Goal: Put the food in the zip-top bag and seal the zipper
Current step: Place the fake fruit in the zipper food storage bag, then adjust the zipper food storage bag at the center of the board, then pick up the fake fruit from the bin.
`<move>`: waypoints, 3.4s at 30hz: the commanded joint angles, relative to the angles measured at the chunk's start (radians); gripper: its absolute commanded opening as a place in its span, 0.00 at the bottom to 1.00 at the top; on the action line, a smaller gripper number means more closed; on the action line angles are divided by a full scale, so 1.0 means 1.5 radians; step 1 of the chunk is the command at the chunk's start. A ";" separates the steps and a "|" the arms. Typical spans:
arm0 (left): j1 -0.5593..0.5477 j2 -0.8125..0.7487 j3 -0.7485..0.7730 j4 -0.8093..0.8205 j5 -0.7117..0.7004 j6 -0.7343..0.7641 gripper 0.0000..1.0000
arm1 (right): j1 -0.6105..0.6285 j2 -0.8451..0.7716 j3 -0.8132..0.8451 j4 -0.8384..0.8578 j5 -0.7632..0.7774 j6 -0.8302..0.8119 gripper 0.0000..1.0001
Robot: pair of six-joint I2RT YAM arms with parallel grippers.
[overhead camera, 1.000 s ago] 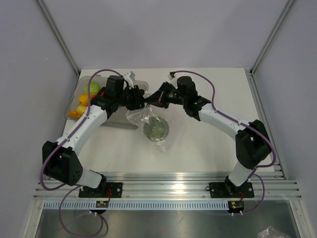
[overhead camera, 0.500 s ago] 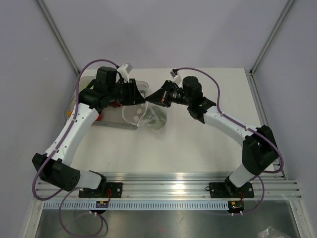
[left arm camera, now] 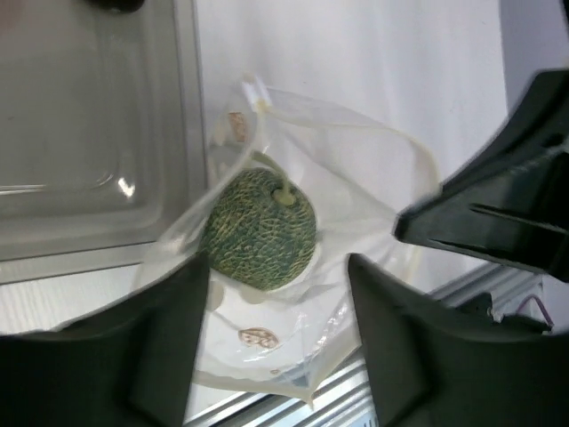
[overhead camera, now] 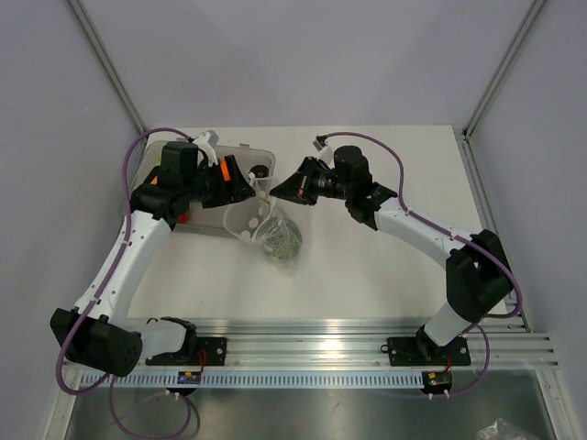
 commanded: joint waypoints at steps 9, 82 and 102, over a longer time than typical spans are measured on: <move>0.042 -0.003 -0.086 0.046 -0.097 -0.059 0.76 | -0.002 -0.001 0.008 0.018 -0.017 -0.016 0.00; 0.209 0.282 0.256 -0.103 -0.184 0.057 0.75 | -0.095 -0.215 0.116 -0.539 0.365 -0.397 0.00; 0.364 0.200 0.149 -0.119 -0.335 -0.036 0.79 | -0.094 -0.184 0.098 -0.489 0.303 -0.414 0.00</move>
